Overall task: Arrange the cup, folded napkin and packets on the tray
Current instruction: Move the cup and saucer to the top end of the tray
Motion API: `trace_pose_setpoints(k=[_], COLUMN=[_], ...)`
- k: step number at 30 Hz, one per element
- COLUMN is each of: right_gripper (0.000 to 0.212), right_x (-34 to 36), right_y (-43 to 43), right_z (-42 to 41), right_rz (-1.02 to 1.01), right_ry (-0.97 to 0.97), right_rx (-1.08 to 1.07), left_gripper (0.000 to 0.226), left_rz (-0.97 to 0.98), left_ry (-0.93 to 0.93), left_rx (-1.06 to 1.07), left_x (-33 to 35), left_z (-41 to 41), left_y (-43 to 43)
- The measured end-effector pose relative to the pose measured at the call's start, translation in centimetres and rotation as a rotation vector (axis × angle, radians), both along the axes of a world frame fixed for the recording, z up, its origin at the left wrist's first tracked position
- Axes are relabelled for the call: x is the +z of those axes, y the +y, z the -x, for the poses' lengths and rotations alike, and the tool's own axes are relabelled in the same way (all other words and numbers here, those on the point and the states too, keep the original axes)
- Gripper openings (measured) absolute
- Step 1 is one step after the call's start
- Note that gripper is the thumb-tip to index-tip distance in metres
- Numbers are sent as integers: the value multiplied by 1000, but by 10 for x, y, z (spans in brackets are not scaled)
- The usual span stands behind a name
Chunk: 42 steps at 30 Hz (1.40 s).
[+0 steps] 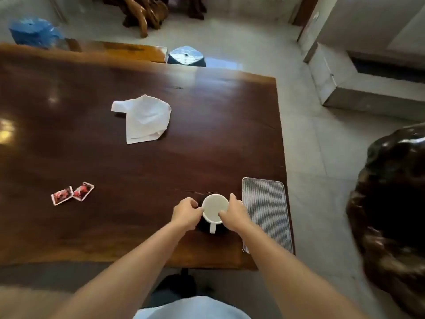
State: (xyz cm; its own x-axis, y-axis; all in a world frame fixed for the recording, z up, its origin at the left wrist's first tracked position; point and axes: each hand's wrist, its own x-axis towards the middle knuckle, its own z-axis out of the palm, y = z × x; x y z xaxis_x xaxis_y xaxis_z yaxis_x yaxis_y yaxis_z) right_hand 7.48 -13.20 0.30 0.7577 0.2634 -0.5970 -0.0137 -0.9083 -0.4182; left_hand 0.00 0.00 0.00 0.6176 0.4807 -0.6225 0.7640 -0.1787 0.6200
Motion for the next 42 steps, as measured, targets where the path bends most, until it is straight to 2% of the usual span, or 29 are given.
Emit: trace_pose_setpoints(k=[2, 5, 9, 13, 16, 18, 23, 28, 30, 35, 42], right_gripper=[78, 76, 52, 42, 39, 38, 38, 43, 42, 47, 47], right_x=[-14, -40, -60, -70, -77, -80, -84, -84, -85, -93, -100], right_y=[3, 1, 0, 3, 3, 2, -11, -29, -31, -20, -10], right_z=[-2, -2, -3, 1, -1, -2, -11, -12, -12, -11, -9], right_rz=[-16, -71, -140, -178, -203, -232, -236, -293, -328, -356, -391], right_ry=[56, 158, 216, 287, 307, 328, 302, 362, 376, 411, 422], right_rx=[-137, -327, -473, -594, -624, -644, -641, -741, -770, -811, -862], left_gripper=[30, 26, 23, 12, 22, 24, 20, 37, 43, 37, 42], left_rz=[79, 139, 128, 204, 274, 255, 51, -155, -118, 46, 99], left_ry=[16, 44, 65, 57, 104, 135, 157, 184, 188, 171, 170], left_rx=[75, 27, 16, 93, 135, 96, -60, -121, -139, -79, -5], left_x=[-15, -41, -66, -77, -86, -90, -102, -108, -114, -117, -120], left_z=[-10, -19, -28, -31, -37, -38, -38, -40, -41, -39, -35], left_y=[3, 1, 7, 11, 17, 19, 18, 16, 15, 4, 2])
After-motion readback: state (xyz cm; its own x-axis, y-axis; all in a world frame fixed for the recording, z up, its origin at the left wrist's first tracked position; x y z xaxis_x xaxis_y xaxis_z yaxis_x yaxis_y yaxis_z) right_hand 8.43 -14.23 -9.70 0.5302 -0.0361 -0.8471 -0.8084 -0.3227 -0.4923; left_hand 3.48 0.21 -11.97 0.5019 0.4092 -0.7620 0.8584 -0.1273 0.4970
